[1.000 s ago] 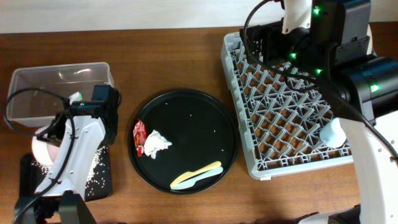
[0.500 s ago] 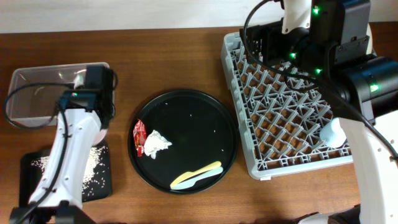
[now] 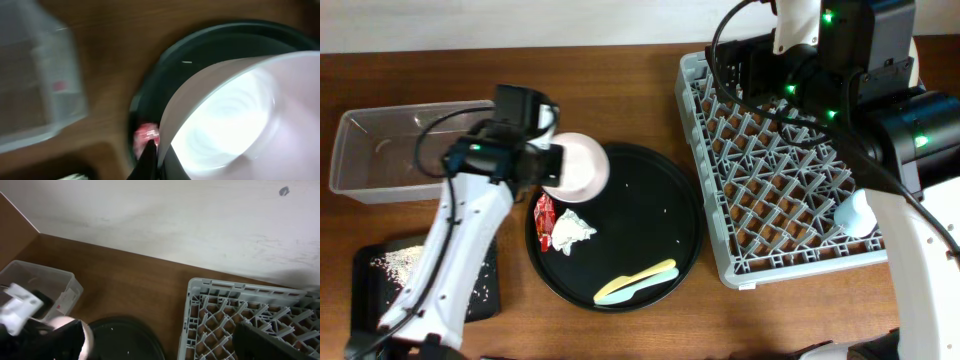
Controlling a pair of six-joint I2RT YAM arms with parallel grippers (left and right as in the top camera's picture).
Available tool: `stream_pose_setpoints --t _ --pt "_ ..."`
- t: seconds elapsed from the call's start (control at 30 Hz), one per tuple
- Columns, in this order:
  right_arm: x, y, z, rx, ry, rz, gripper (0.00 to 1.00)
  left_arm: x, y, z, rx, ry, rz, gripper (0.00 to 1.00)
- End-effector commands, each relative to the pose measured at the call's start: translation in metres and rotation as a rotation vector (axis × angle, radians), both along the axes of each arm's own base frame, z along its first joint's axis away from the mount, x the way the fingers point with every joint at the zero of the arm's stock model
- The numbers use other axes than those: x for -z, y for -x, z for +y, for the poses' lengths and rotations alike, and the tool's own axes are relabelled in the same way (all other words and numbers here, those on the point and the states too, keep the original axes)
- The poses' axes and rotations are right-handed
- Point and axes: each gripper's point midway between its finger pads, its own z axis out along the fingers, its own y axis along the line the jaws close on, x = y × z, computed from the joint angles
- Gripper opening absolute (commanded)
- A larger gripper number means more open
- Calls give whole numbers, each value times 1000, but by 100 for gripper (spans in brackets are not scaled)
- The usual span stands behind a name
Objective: Sort waste into correct bins and load items into the dishwasher rack
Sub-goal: 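Set the empty pink bowl on the round black tray, open left gripper, then grasp the pink bowl on the round tray with the right gripper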
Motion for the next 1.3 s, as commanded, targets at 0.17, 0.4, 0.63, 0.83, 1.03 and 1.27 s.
stream_pose_setpoints --t 0.17,0.4,0.63,0.83,1.03,1.27 --pt "1 -1 0 11 0 1 98 90 -5 -69 142 132 178 0" --pt "1 -1 0 11 0 1 98 118 2 -99 206 202 256 20" --pt "1 0 3 -10 -11 5 98 70 -24 -86 178 200 137 94" --pt "42 11 1 -13 40 172 99 -48 -32 -12 5 66 -62 99" --pt "146 17 26 -91 123 547 81 -143 20 61 -168 33 -229 99" --pt "280 9 74 -168 275 864 71 -209 102 103 -318 44 -425 99"
